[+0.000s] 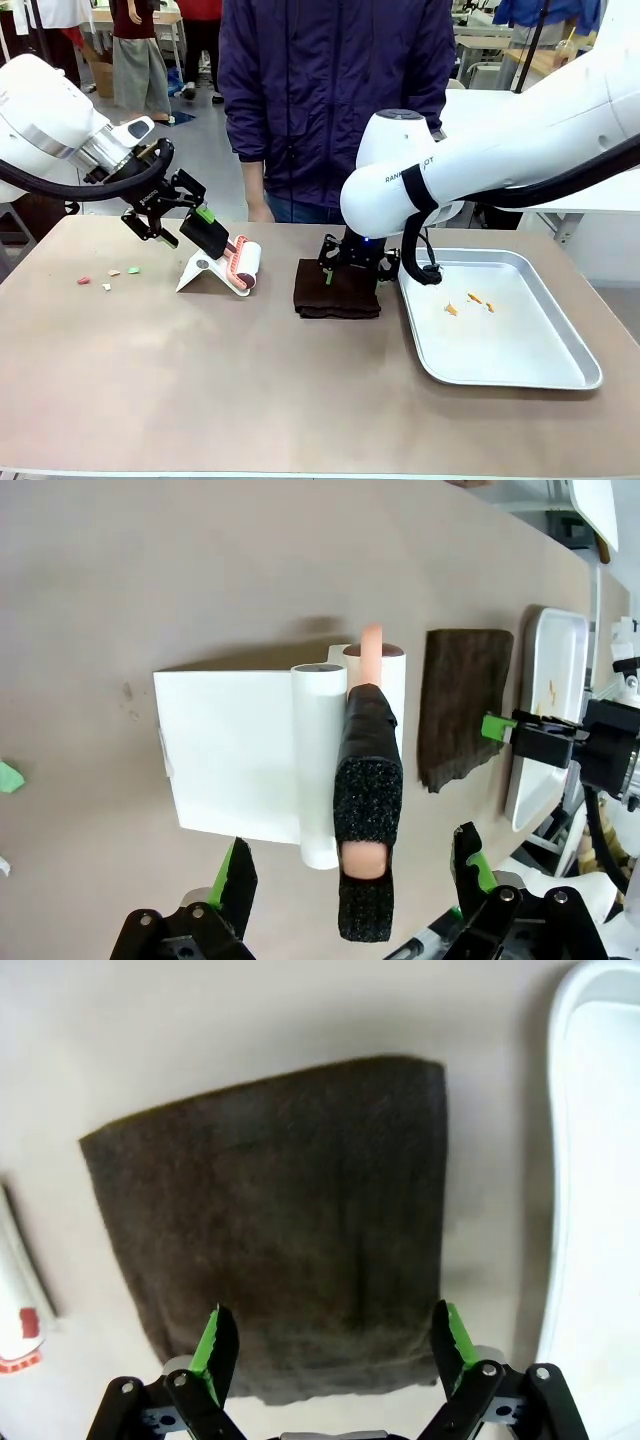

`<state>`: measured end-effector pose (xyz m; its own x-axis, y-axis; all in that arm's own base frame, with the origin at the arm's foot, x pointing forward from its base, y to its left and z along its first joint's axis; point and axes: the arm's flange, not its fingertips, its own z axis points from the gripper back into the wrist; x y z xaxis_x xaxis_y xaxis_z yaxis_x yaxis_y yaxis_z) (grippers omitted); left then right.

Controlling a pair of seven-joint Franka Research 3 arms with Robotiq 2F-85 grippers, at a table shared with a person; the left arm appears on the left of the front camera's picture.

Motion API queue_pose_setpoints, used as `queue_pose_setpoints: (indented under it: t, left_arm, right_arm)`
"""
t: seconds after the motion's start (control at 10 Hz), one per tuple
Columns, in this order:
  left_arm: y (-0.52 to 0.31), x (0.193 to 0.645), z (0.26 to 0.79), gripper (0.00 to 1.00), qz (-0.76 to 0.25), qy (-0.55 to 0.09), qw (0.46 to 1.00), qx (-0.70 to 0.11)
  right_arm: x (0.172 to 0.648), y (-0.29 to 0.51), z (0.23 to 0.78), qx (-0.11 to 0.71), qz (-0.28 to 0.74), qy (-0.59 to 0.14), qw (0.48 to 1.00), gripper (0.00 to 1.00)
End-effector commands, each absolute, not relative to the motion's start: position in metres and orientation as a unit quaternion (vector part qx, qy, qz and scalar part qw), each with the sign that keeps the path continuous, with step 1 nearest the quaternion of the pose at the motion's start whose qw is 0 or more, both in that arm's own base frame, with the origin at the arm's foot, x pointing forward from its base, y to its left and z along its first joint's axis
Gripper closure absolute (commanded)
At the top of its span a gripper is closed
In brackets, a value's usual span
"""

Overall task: Clean the surface of the table.
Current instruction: Hold the Lint Roller with your left hand and the towel with your right hand.

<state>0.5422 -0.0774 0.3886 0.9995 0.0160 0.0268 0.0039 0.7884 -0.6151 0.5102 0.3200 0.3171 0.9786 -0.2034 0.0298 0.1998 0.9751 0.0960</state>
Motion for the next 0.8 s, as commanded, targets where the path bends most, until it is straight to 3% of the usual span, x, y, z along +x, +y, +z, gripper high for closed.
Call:
queue_pose_setpoints:
  t: [0.0,0.7]
  left_arm:
    - [-0.079,0.546,0.391,0.00,-0.007,-0.011,0.944,-0.329]
    - [-0.084,0.552,0.386,0.00,-0.013,-0.005,0.947,-0.321]
  right_arm:
    - [0.521,0.322,0.306,0.024,-0.117,-0.044,0.992,0.00]
    - [0.532,0.313,0.291,0.050,-0.109,-0.048,0.992,0.00]
